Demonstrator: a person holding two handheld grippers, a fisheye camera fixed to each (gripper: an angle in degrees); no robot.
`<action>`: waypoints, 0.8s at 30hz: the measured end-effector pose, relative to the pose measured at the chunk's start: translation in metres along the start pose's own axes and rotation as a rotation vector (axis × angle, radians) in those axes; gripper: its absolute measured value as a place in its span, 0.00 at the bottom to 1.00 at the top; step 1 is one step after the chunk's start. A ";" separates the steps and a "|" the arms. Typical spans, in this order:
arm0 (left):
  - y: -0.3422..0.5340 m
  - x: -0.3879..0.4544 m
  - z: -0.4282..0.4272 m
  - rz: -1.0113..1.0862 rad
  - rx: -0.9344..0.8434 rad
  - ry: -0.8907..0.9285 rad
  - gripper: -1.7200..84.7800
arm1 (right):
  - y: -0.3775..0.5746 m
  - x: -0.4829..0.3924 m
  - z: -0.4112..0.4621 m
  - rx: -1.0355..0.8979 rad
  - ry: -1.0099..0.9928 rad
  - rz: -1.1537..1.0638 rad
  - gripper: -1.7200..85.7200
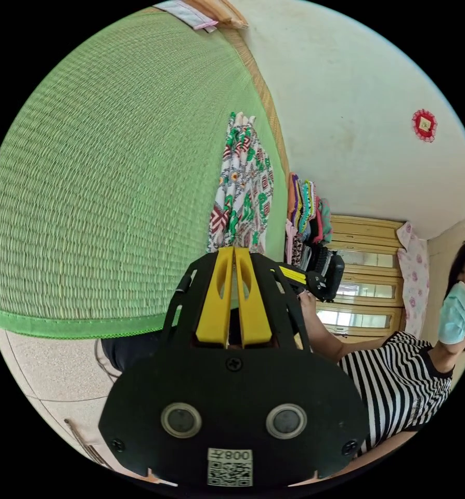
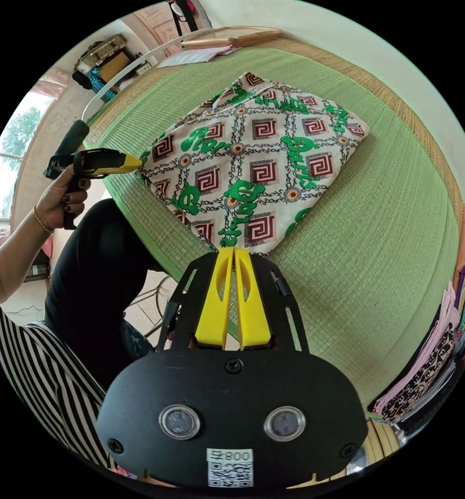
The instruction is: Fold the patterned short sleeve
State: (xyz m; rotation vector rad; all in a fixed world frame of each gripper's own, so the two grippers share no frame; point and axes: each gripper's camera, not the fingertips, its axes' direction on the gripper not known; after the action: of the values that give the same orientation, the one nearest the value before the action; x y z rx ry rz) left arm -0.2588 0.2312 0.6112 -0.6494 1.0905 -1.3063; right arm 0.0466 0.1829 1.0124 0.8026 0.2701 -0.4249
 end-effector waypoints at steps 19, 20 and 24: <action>0.014 0.070 0.073 0.260 -0.076 -0.374 0.04 | 0.022 -0.017 -0.002 0.045 0.115 -0.115 0.09; 0.014 0.071 0.076 0.257 -0.074 -0.374 0.03 | 0.023 -0.018 -0.002 0.046 0.114 -0.119 0.09; 0.016 0.076 0.087 0.260 -0.076 -0.375 0.03 | 0.025 -0.021 0.000 0.043 0.120 -0.141 0.09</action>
State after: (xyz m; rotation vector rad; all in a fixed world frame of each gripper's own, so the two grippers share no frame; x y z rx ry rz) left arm -0.1810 0.1446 0.6112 -0.7475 0.8835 -0.8800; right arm 0.0400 0.2041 1.0360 0.8557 0.4319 -0.5173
